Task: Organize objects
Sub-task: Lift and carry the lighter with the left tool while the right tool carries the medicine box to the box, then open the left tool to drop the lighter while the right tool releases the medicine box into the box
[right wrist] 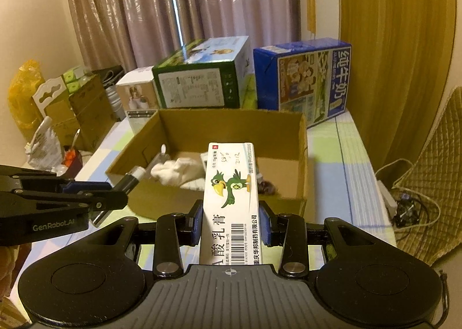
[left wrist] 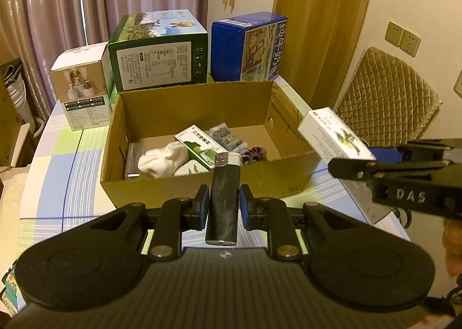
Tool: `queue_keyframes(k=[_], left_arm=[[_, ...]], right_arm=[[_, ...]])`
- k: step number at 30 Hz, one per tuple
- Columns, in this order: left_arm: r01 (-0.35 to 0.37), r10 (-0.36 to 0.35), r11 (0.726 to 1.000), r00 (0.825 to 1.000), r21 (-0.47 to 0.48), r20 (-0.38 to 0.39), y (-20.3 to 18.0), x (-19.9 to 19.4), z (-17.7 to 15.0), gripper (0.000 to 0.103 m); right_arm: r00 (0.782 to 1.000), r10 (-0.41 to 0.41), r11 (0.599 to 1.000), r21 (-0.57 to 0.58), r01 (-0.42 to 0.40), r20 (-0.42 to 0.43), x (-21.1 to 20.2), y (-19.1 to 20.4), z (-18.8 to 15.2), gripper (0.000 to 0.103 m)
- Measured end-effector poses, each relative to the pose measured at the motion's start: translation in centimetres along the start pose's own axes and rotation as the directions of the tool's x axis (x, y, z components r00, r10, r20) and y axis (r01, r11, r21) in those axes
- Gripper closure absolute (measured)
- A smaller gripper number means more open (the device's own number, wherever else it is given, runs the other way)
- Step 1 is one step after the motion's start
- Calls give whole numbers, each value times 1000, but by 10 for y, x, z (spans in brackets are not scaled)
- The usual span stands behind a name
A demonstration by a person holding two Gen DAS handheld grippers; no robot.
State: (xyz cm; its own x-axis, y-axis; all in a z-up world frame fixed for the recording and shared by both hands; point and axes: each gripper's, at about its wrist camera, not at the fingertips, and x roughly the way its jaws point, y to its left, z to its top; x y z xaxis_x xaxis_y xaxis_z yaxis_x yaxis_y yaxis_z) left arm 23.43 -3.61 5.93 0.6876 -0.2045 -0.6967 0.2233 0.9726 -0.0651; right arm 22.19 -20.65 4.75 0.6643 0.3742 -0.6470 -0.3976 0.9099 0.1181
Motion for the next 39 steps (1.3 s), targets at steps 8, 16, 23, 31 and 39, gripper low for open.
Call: queue_keyframes(k=[8, 16, 23, 31, 39], left_arm=[[10, -9, 1000, 1000, 6, -18, 13, 22, 37, 85], [-15, 16, 1000, 999, 12, -40, 22, 53, 71, 85], [-24, 26, 999, 998, 29, -57, 23, 75, 81, 85], [-18, 19, 1000, 997, 23, -73, 28, 90, 83, 85], [-2, 3, 1000, 998, 20, -60, 33, 99, 92, 85]], right_arm=[[1000, -7, 1000, -8, 7, -4, 24, -15, 45, 68], [999, 3, 1000, 20, -2, -38, 56, -30, 75, 68], [998, 2, 999, 33, 0, -64, 78, -38, 79, 68], [996, -1, 999, 40, 4, -84, 94, -44, 78, 68], [996, -7, 999, 49, 11, -85, 102, -46, 82, 68]])
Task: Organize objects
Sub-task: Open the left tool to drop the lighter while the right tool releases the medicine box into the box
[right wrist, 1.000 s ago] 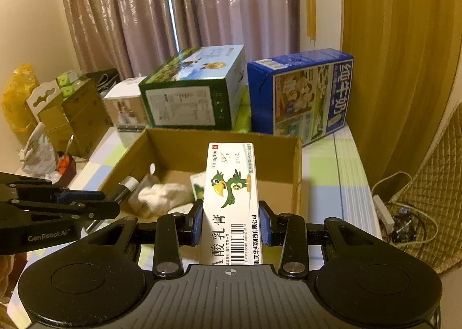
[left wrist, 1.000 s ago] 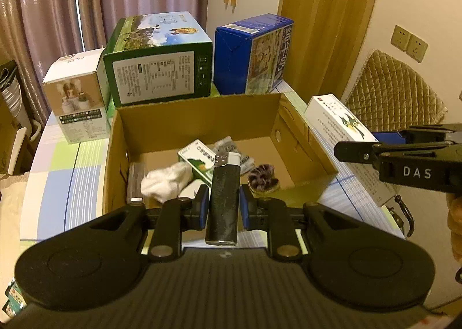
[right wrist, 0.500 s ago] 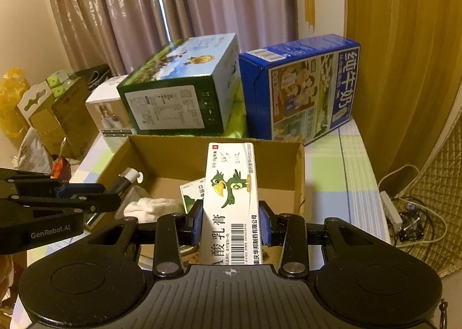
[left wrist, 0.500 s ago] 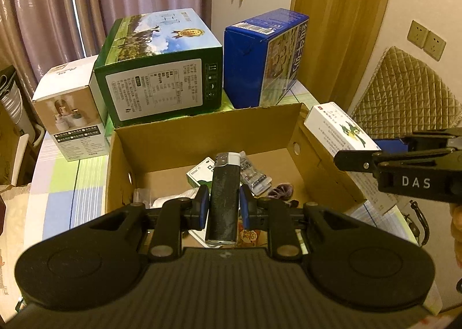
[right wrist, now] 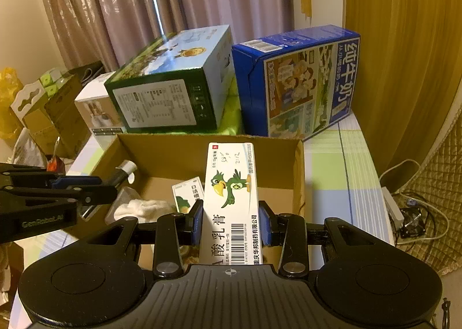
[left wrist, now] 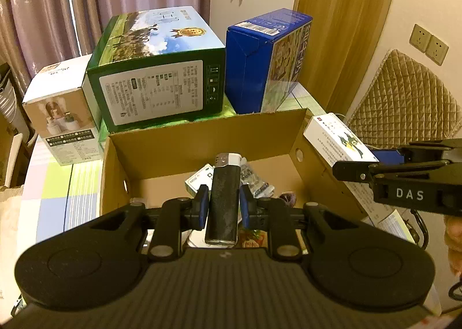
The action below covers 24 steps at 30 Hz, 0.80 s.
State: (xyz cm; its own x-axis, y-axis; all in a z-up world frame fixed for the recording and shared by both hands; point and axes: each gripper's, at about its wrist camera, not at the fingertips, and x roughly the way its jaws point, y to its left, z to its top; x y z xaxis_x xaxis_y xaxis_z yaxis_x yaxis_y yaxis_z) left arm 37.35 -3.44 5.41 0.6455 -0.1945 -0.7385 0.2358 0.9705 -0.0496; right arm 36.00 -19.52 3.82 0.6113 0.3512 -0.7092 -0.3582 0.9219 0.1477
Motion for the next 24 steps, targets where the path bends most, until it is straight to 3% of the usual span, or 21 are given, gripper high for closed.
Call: queue_keyframes(k=[4, 6, 19, 24], left_arm=[[10, -9, 1000, 999, -12, 38, 3, 12, 0, 85], [3, -1, 999, 999, -40, 48, 8, 21, -2, 71], [4, -3, 996, 1000, -94, 15, 32, 22, -23, 69], [14, -12, 996, 1000, -93, 22, 33, 17, -24, 65]], right_arm=[[1000, 0, 1000, 5, 0, -3, 5, 1, 1, 68], [1000, 4, 1000, 13, -4, -7, 7, 0, 0, 68], [999, -4, 999, 44, 5, -34, 22, -13, -11, 68], [1000, 20, 998, 61, -20, 12, 29, -14, -4, 67]])
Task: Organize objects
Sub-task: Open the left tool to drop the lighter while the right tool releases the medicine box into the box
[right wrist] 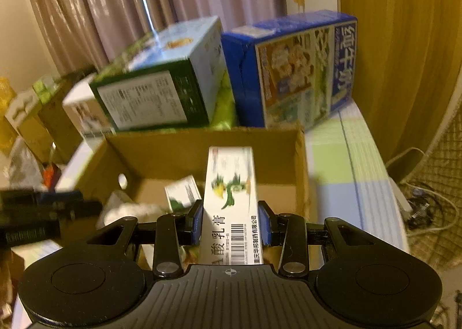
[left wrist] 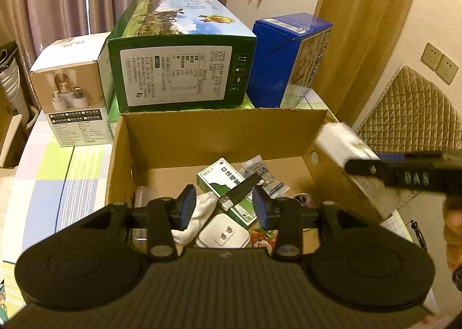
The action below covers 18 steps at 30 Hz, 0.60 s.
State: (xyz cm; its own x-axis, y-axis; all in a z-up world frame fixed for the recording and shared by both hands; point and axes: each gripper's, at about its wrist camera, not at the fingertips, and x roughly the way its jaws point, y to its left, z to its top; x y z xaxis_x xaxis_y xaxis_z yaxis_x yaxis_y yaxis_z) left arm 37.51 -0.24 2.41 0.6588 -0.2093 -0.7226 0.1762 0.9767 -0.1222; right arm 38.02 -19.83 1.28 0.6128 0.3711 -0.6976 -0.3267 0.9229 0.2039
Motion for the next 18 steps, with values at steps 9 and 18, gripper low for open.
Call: queue_keyframes(k=[9, 18], left_arm=[[7, -6, 1000, 1000, -12, 22, 2, -16, -10, 22], [0, 1, 1000, 998, -31, 63, -10, -59, -37, 2]], right_arm=[[999, 23, 999, 32, -24, 40, -16, -3, 0, 30], [1000, 17, 998, 53, -18, 14, -61, -2, -39, 19]])
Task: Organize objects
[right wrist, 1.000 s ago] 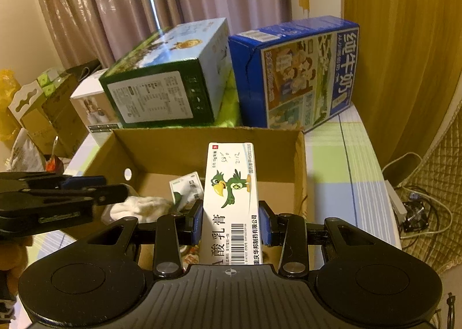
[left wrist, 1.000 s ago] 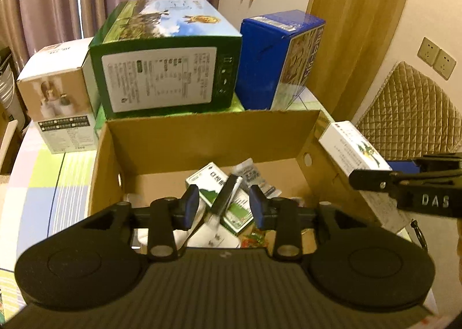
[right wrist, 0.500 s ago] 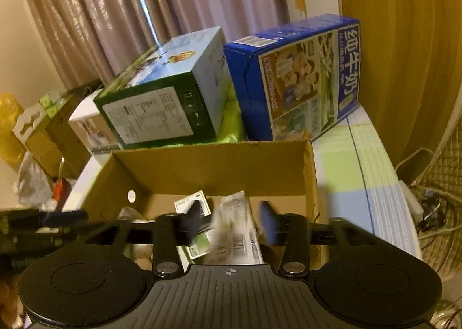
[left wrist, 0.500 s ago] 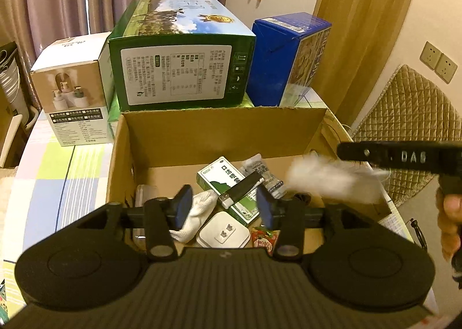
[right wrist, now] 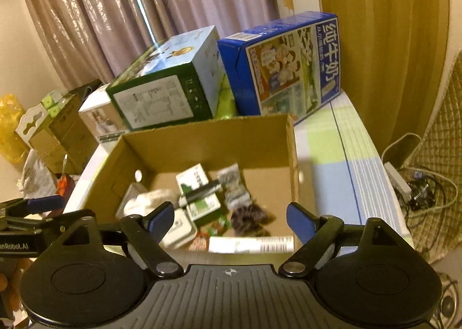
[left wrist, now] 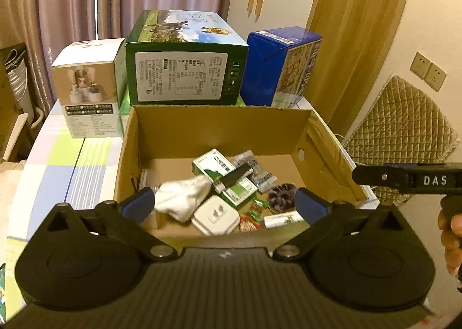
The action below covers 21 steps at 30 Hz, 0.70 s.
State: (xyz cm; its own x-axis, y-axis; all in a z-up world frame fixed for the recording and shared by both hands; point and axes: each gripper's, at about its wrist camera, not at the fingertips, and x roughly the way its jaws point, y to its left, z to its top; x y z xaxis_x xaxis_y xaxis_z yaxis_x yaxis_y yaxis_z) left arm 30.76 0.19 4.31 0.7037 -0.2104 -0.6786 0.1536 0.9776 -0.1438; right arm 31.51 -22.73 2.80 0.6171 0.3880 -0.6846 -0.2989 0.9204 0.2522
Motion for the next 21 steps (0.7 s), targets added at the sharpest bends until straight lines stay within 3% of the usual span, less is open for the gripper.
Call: queue_keyframes(k=[4, 16, 21], left_arm=[[-54, 54, 998, 998, -12, 12, -8, -27, -15, 1], [-87, 88, 991, 996, -104, -1, -22, -117, -76, 1], [-151, 153, 987, 988, -48, 25, -40, -152, -102, 1]], right_arm=[[1000, 6, 1000, -6, -6, -11, -29, 6, -22, 14], [999, 1, 1000, 19, -1, -36, -100, 24, -91, 8], [1000, -17, 1000, 0, 17, -10, -129, 40, -111, 5]])
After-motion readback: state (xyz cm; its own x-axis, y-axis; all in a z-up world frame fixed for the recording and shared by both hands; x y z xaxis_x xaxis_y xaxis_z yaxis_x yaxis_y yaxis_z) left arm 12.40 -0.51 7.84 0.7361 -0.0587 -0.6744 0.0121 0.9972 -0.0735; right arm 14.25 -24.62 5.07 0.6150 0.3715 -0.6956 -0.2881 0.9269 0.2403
